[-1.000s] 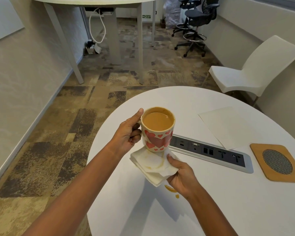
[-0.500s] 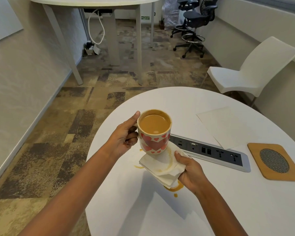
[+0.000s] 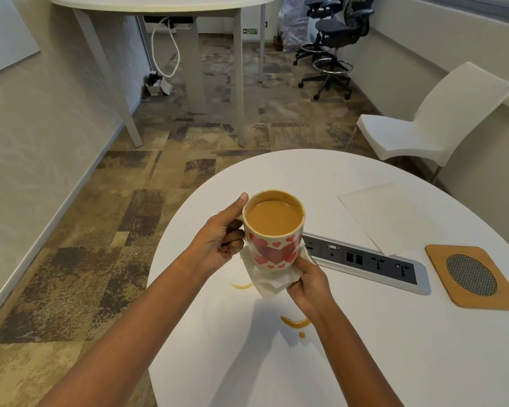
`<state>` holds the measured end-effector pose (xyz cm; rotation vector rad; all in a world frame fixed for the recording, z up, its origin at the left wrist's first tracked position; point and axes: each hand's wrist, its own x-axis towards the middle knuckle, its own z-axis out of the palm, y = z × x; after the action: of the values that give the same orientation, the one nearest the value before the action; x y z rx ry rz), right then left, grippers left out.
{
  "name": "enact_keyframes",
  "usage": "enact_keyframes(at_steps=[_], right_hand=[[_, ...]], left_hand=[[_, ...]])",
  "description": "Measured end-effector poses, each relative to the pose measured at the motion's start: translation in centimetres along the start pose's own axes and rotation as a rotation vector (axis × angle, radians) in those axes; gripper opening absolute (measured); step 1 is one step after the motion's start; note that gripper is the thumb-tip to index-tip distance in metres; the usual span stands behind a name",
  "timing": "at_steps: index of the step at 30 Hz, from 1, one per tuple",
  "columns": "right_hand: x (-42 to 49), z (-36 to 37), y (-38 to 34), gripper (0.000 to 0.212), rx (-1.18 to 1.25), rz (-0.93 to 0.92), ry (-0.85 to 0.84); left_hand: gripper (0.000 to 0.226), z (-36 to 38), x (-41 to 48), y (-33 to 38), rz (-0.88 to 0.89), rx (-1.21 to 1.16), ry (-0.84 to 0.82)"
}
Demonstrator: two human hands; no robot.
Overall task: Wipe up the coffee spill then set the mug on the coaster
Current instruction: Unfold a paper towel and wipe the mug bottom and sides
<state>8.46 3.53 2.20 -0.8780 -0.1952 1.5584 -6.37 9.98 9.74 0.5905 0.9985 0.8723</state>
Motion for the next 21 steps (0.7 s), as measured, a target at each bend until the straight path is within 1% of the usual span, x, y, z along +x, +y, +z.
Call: enact_keyframes(at_steps=[4,9,12,15,18,21], right_hand=[[0.4,1.1,0.4,0.024,0.021,0.014,0.016],[0.9,1.9,1.0,0.029,0.074,-0.009,-0.034],[1.0,2.0,1.4,0.034,0.134,0.041,-0.037],[1.1,2.0,2.2,0.024,0.179,0.104,-0.009],[1.1,2.0,3.1,0.021,0.166,0.149,-0.006],[0.6,1.8,3.9,0.022,0.035,0.164,-0.035]], left_hand=[[0.029,0.3,-0.1,-0.1,-0.004,-0.006,-0.008],[0.027,0.4,-0.3,-0.1,0.012,0.02,-0.02],[0.029,0.3,-0.2,-0.1,0.013,-0.006,-0.004],[0.03,0.2,-0.2,-0.2,0.013,-0.037,0.021],[0.034,0.2,-0.1,-0.1,0.013,-0.054,0.04],[0.037,0.2,-0.1,0.0,0.028,-0.059,0.039]])
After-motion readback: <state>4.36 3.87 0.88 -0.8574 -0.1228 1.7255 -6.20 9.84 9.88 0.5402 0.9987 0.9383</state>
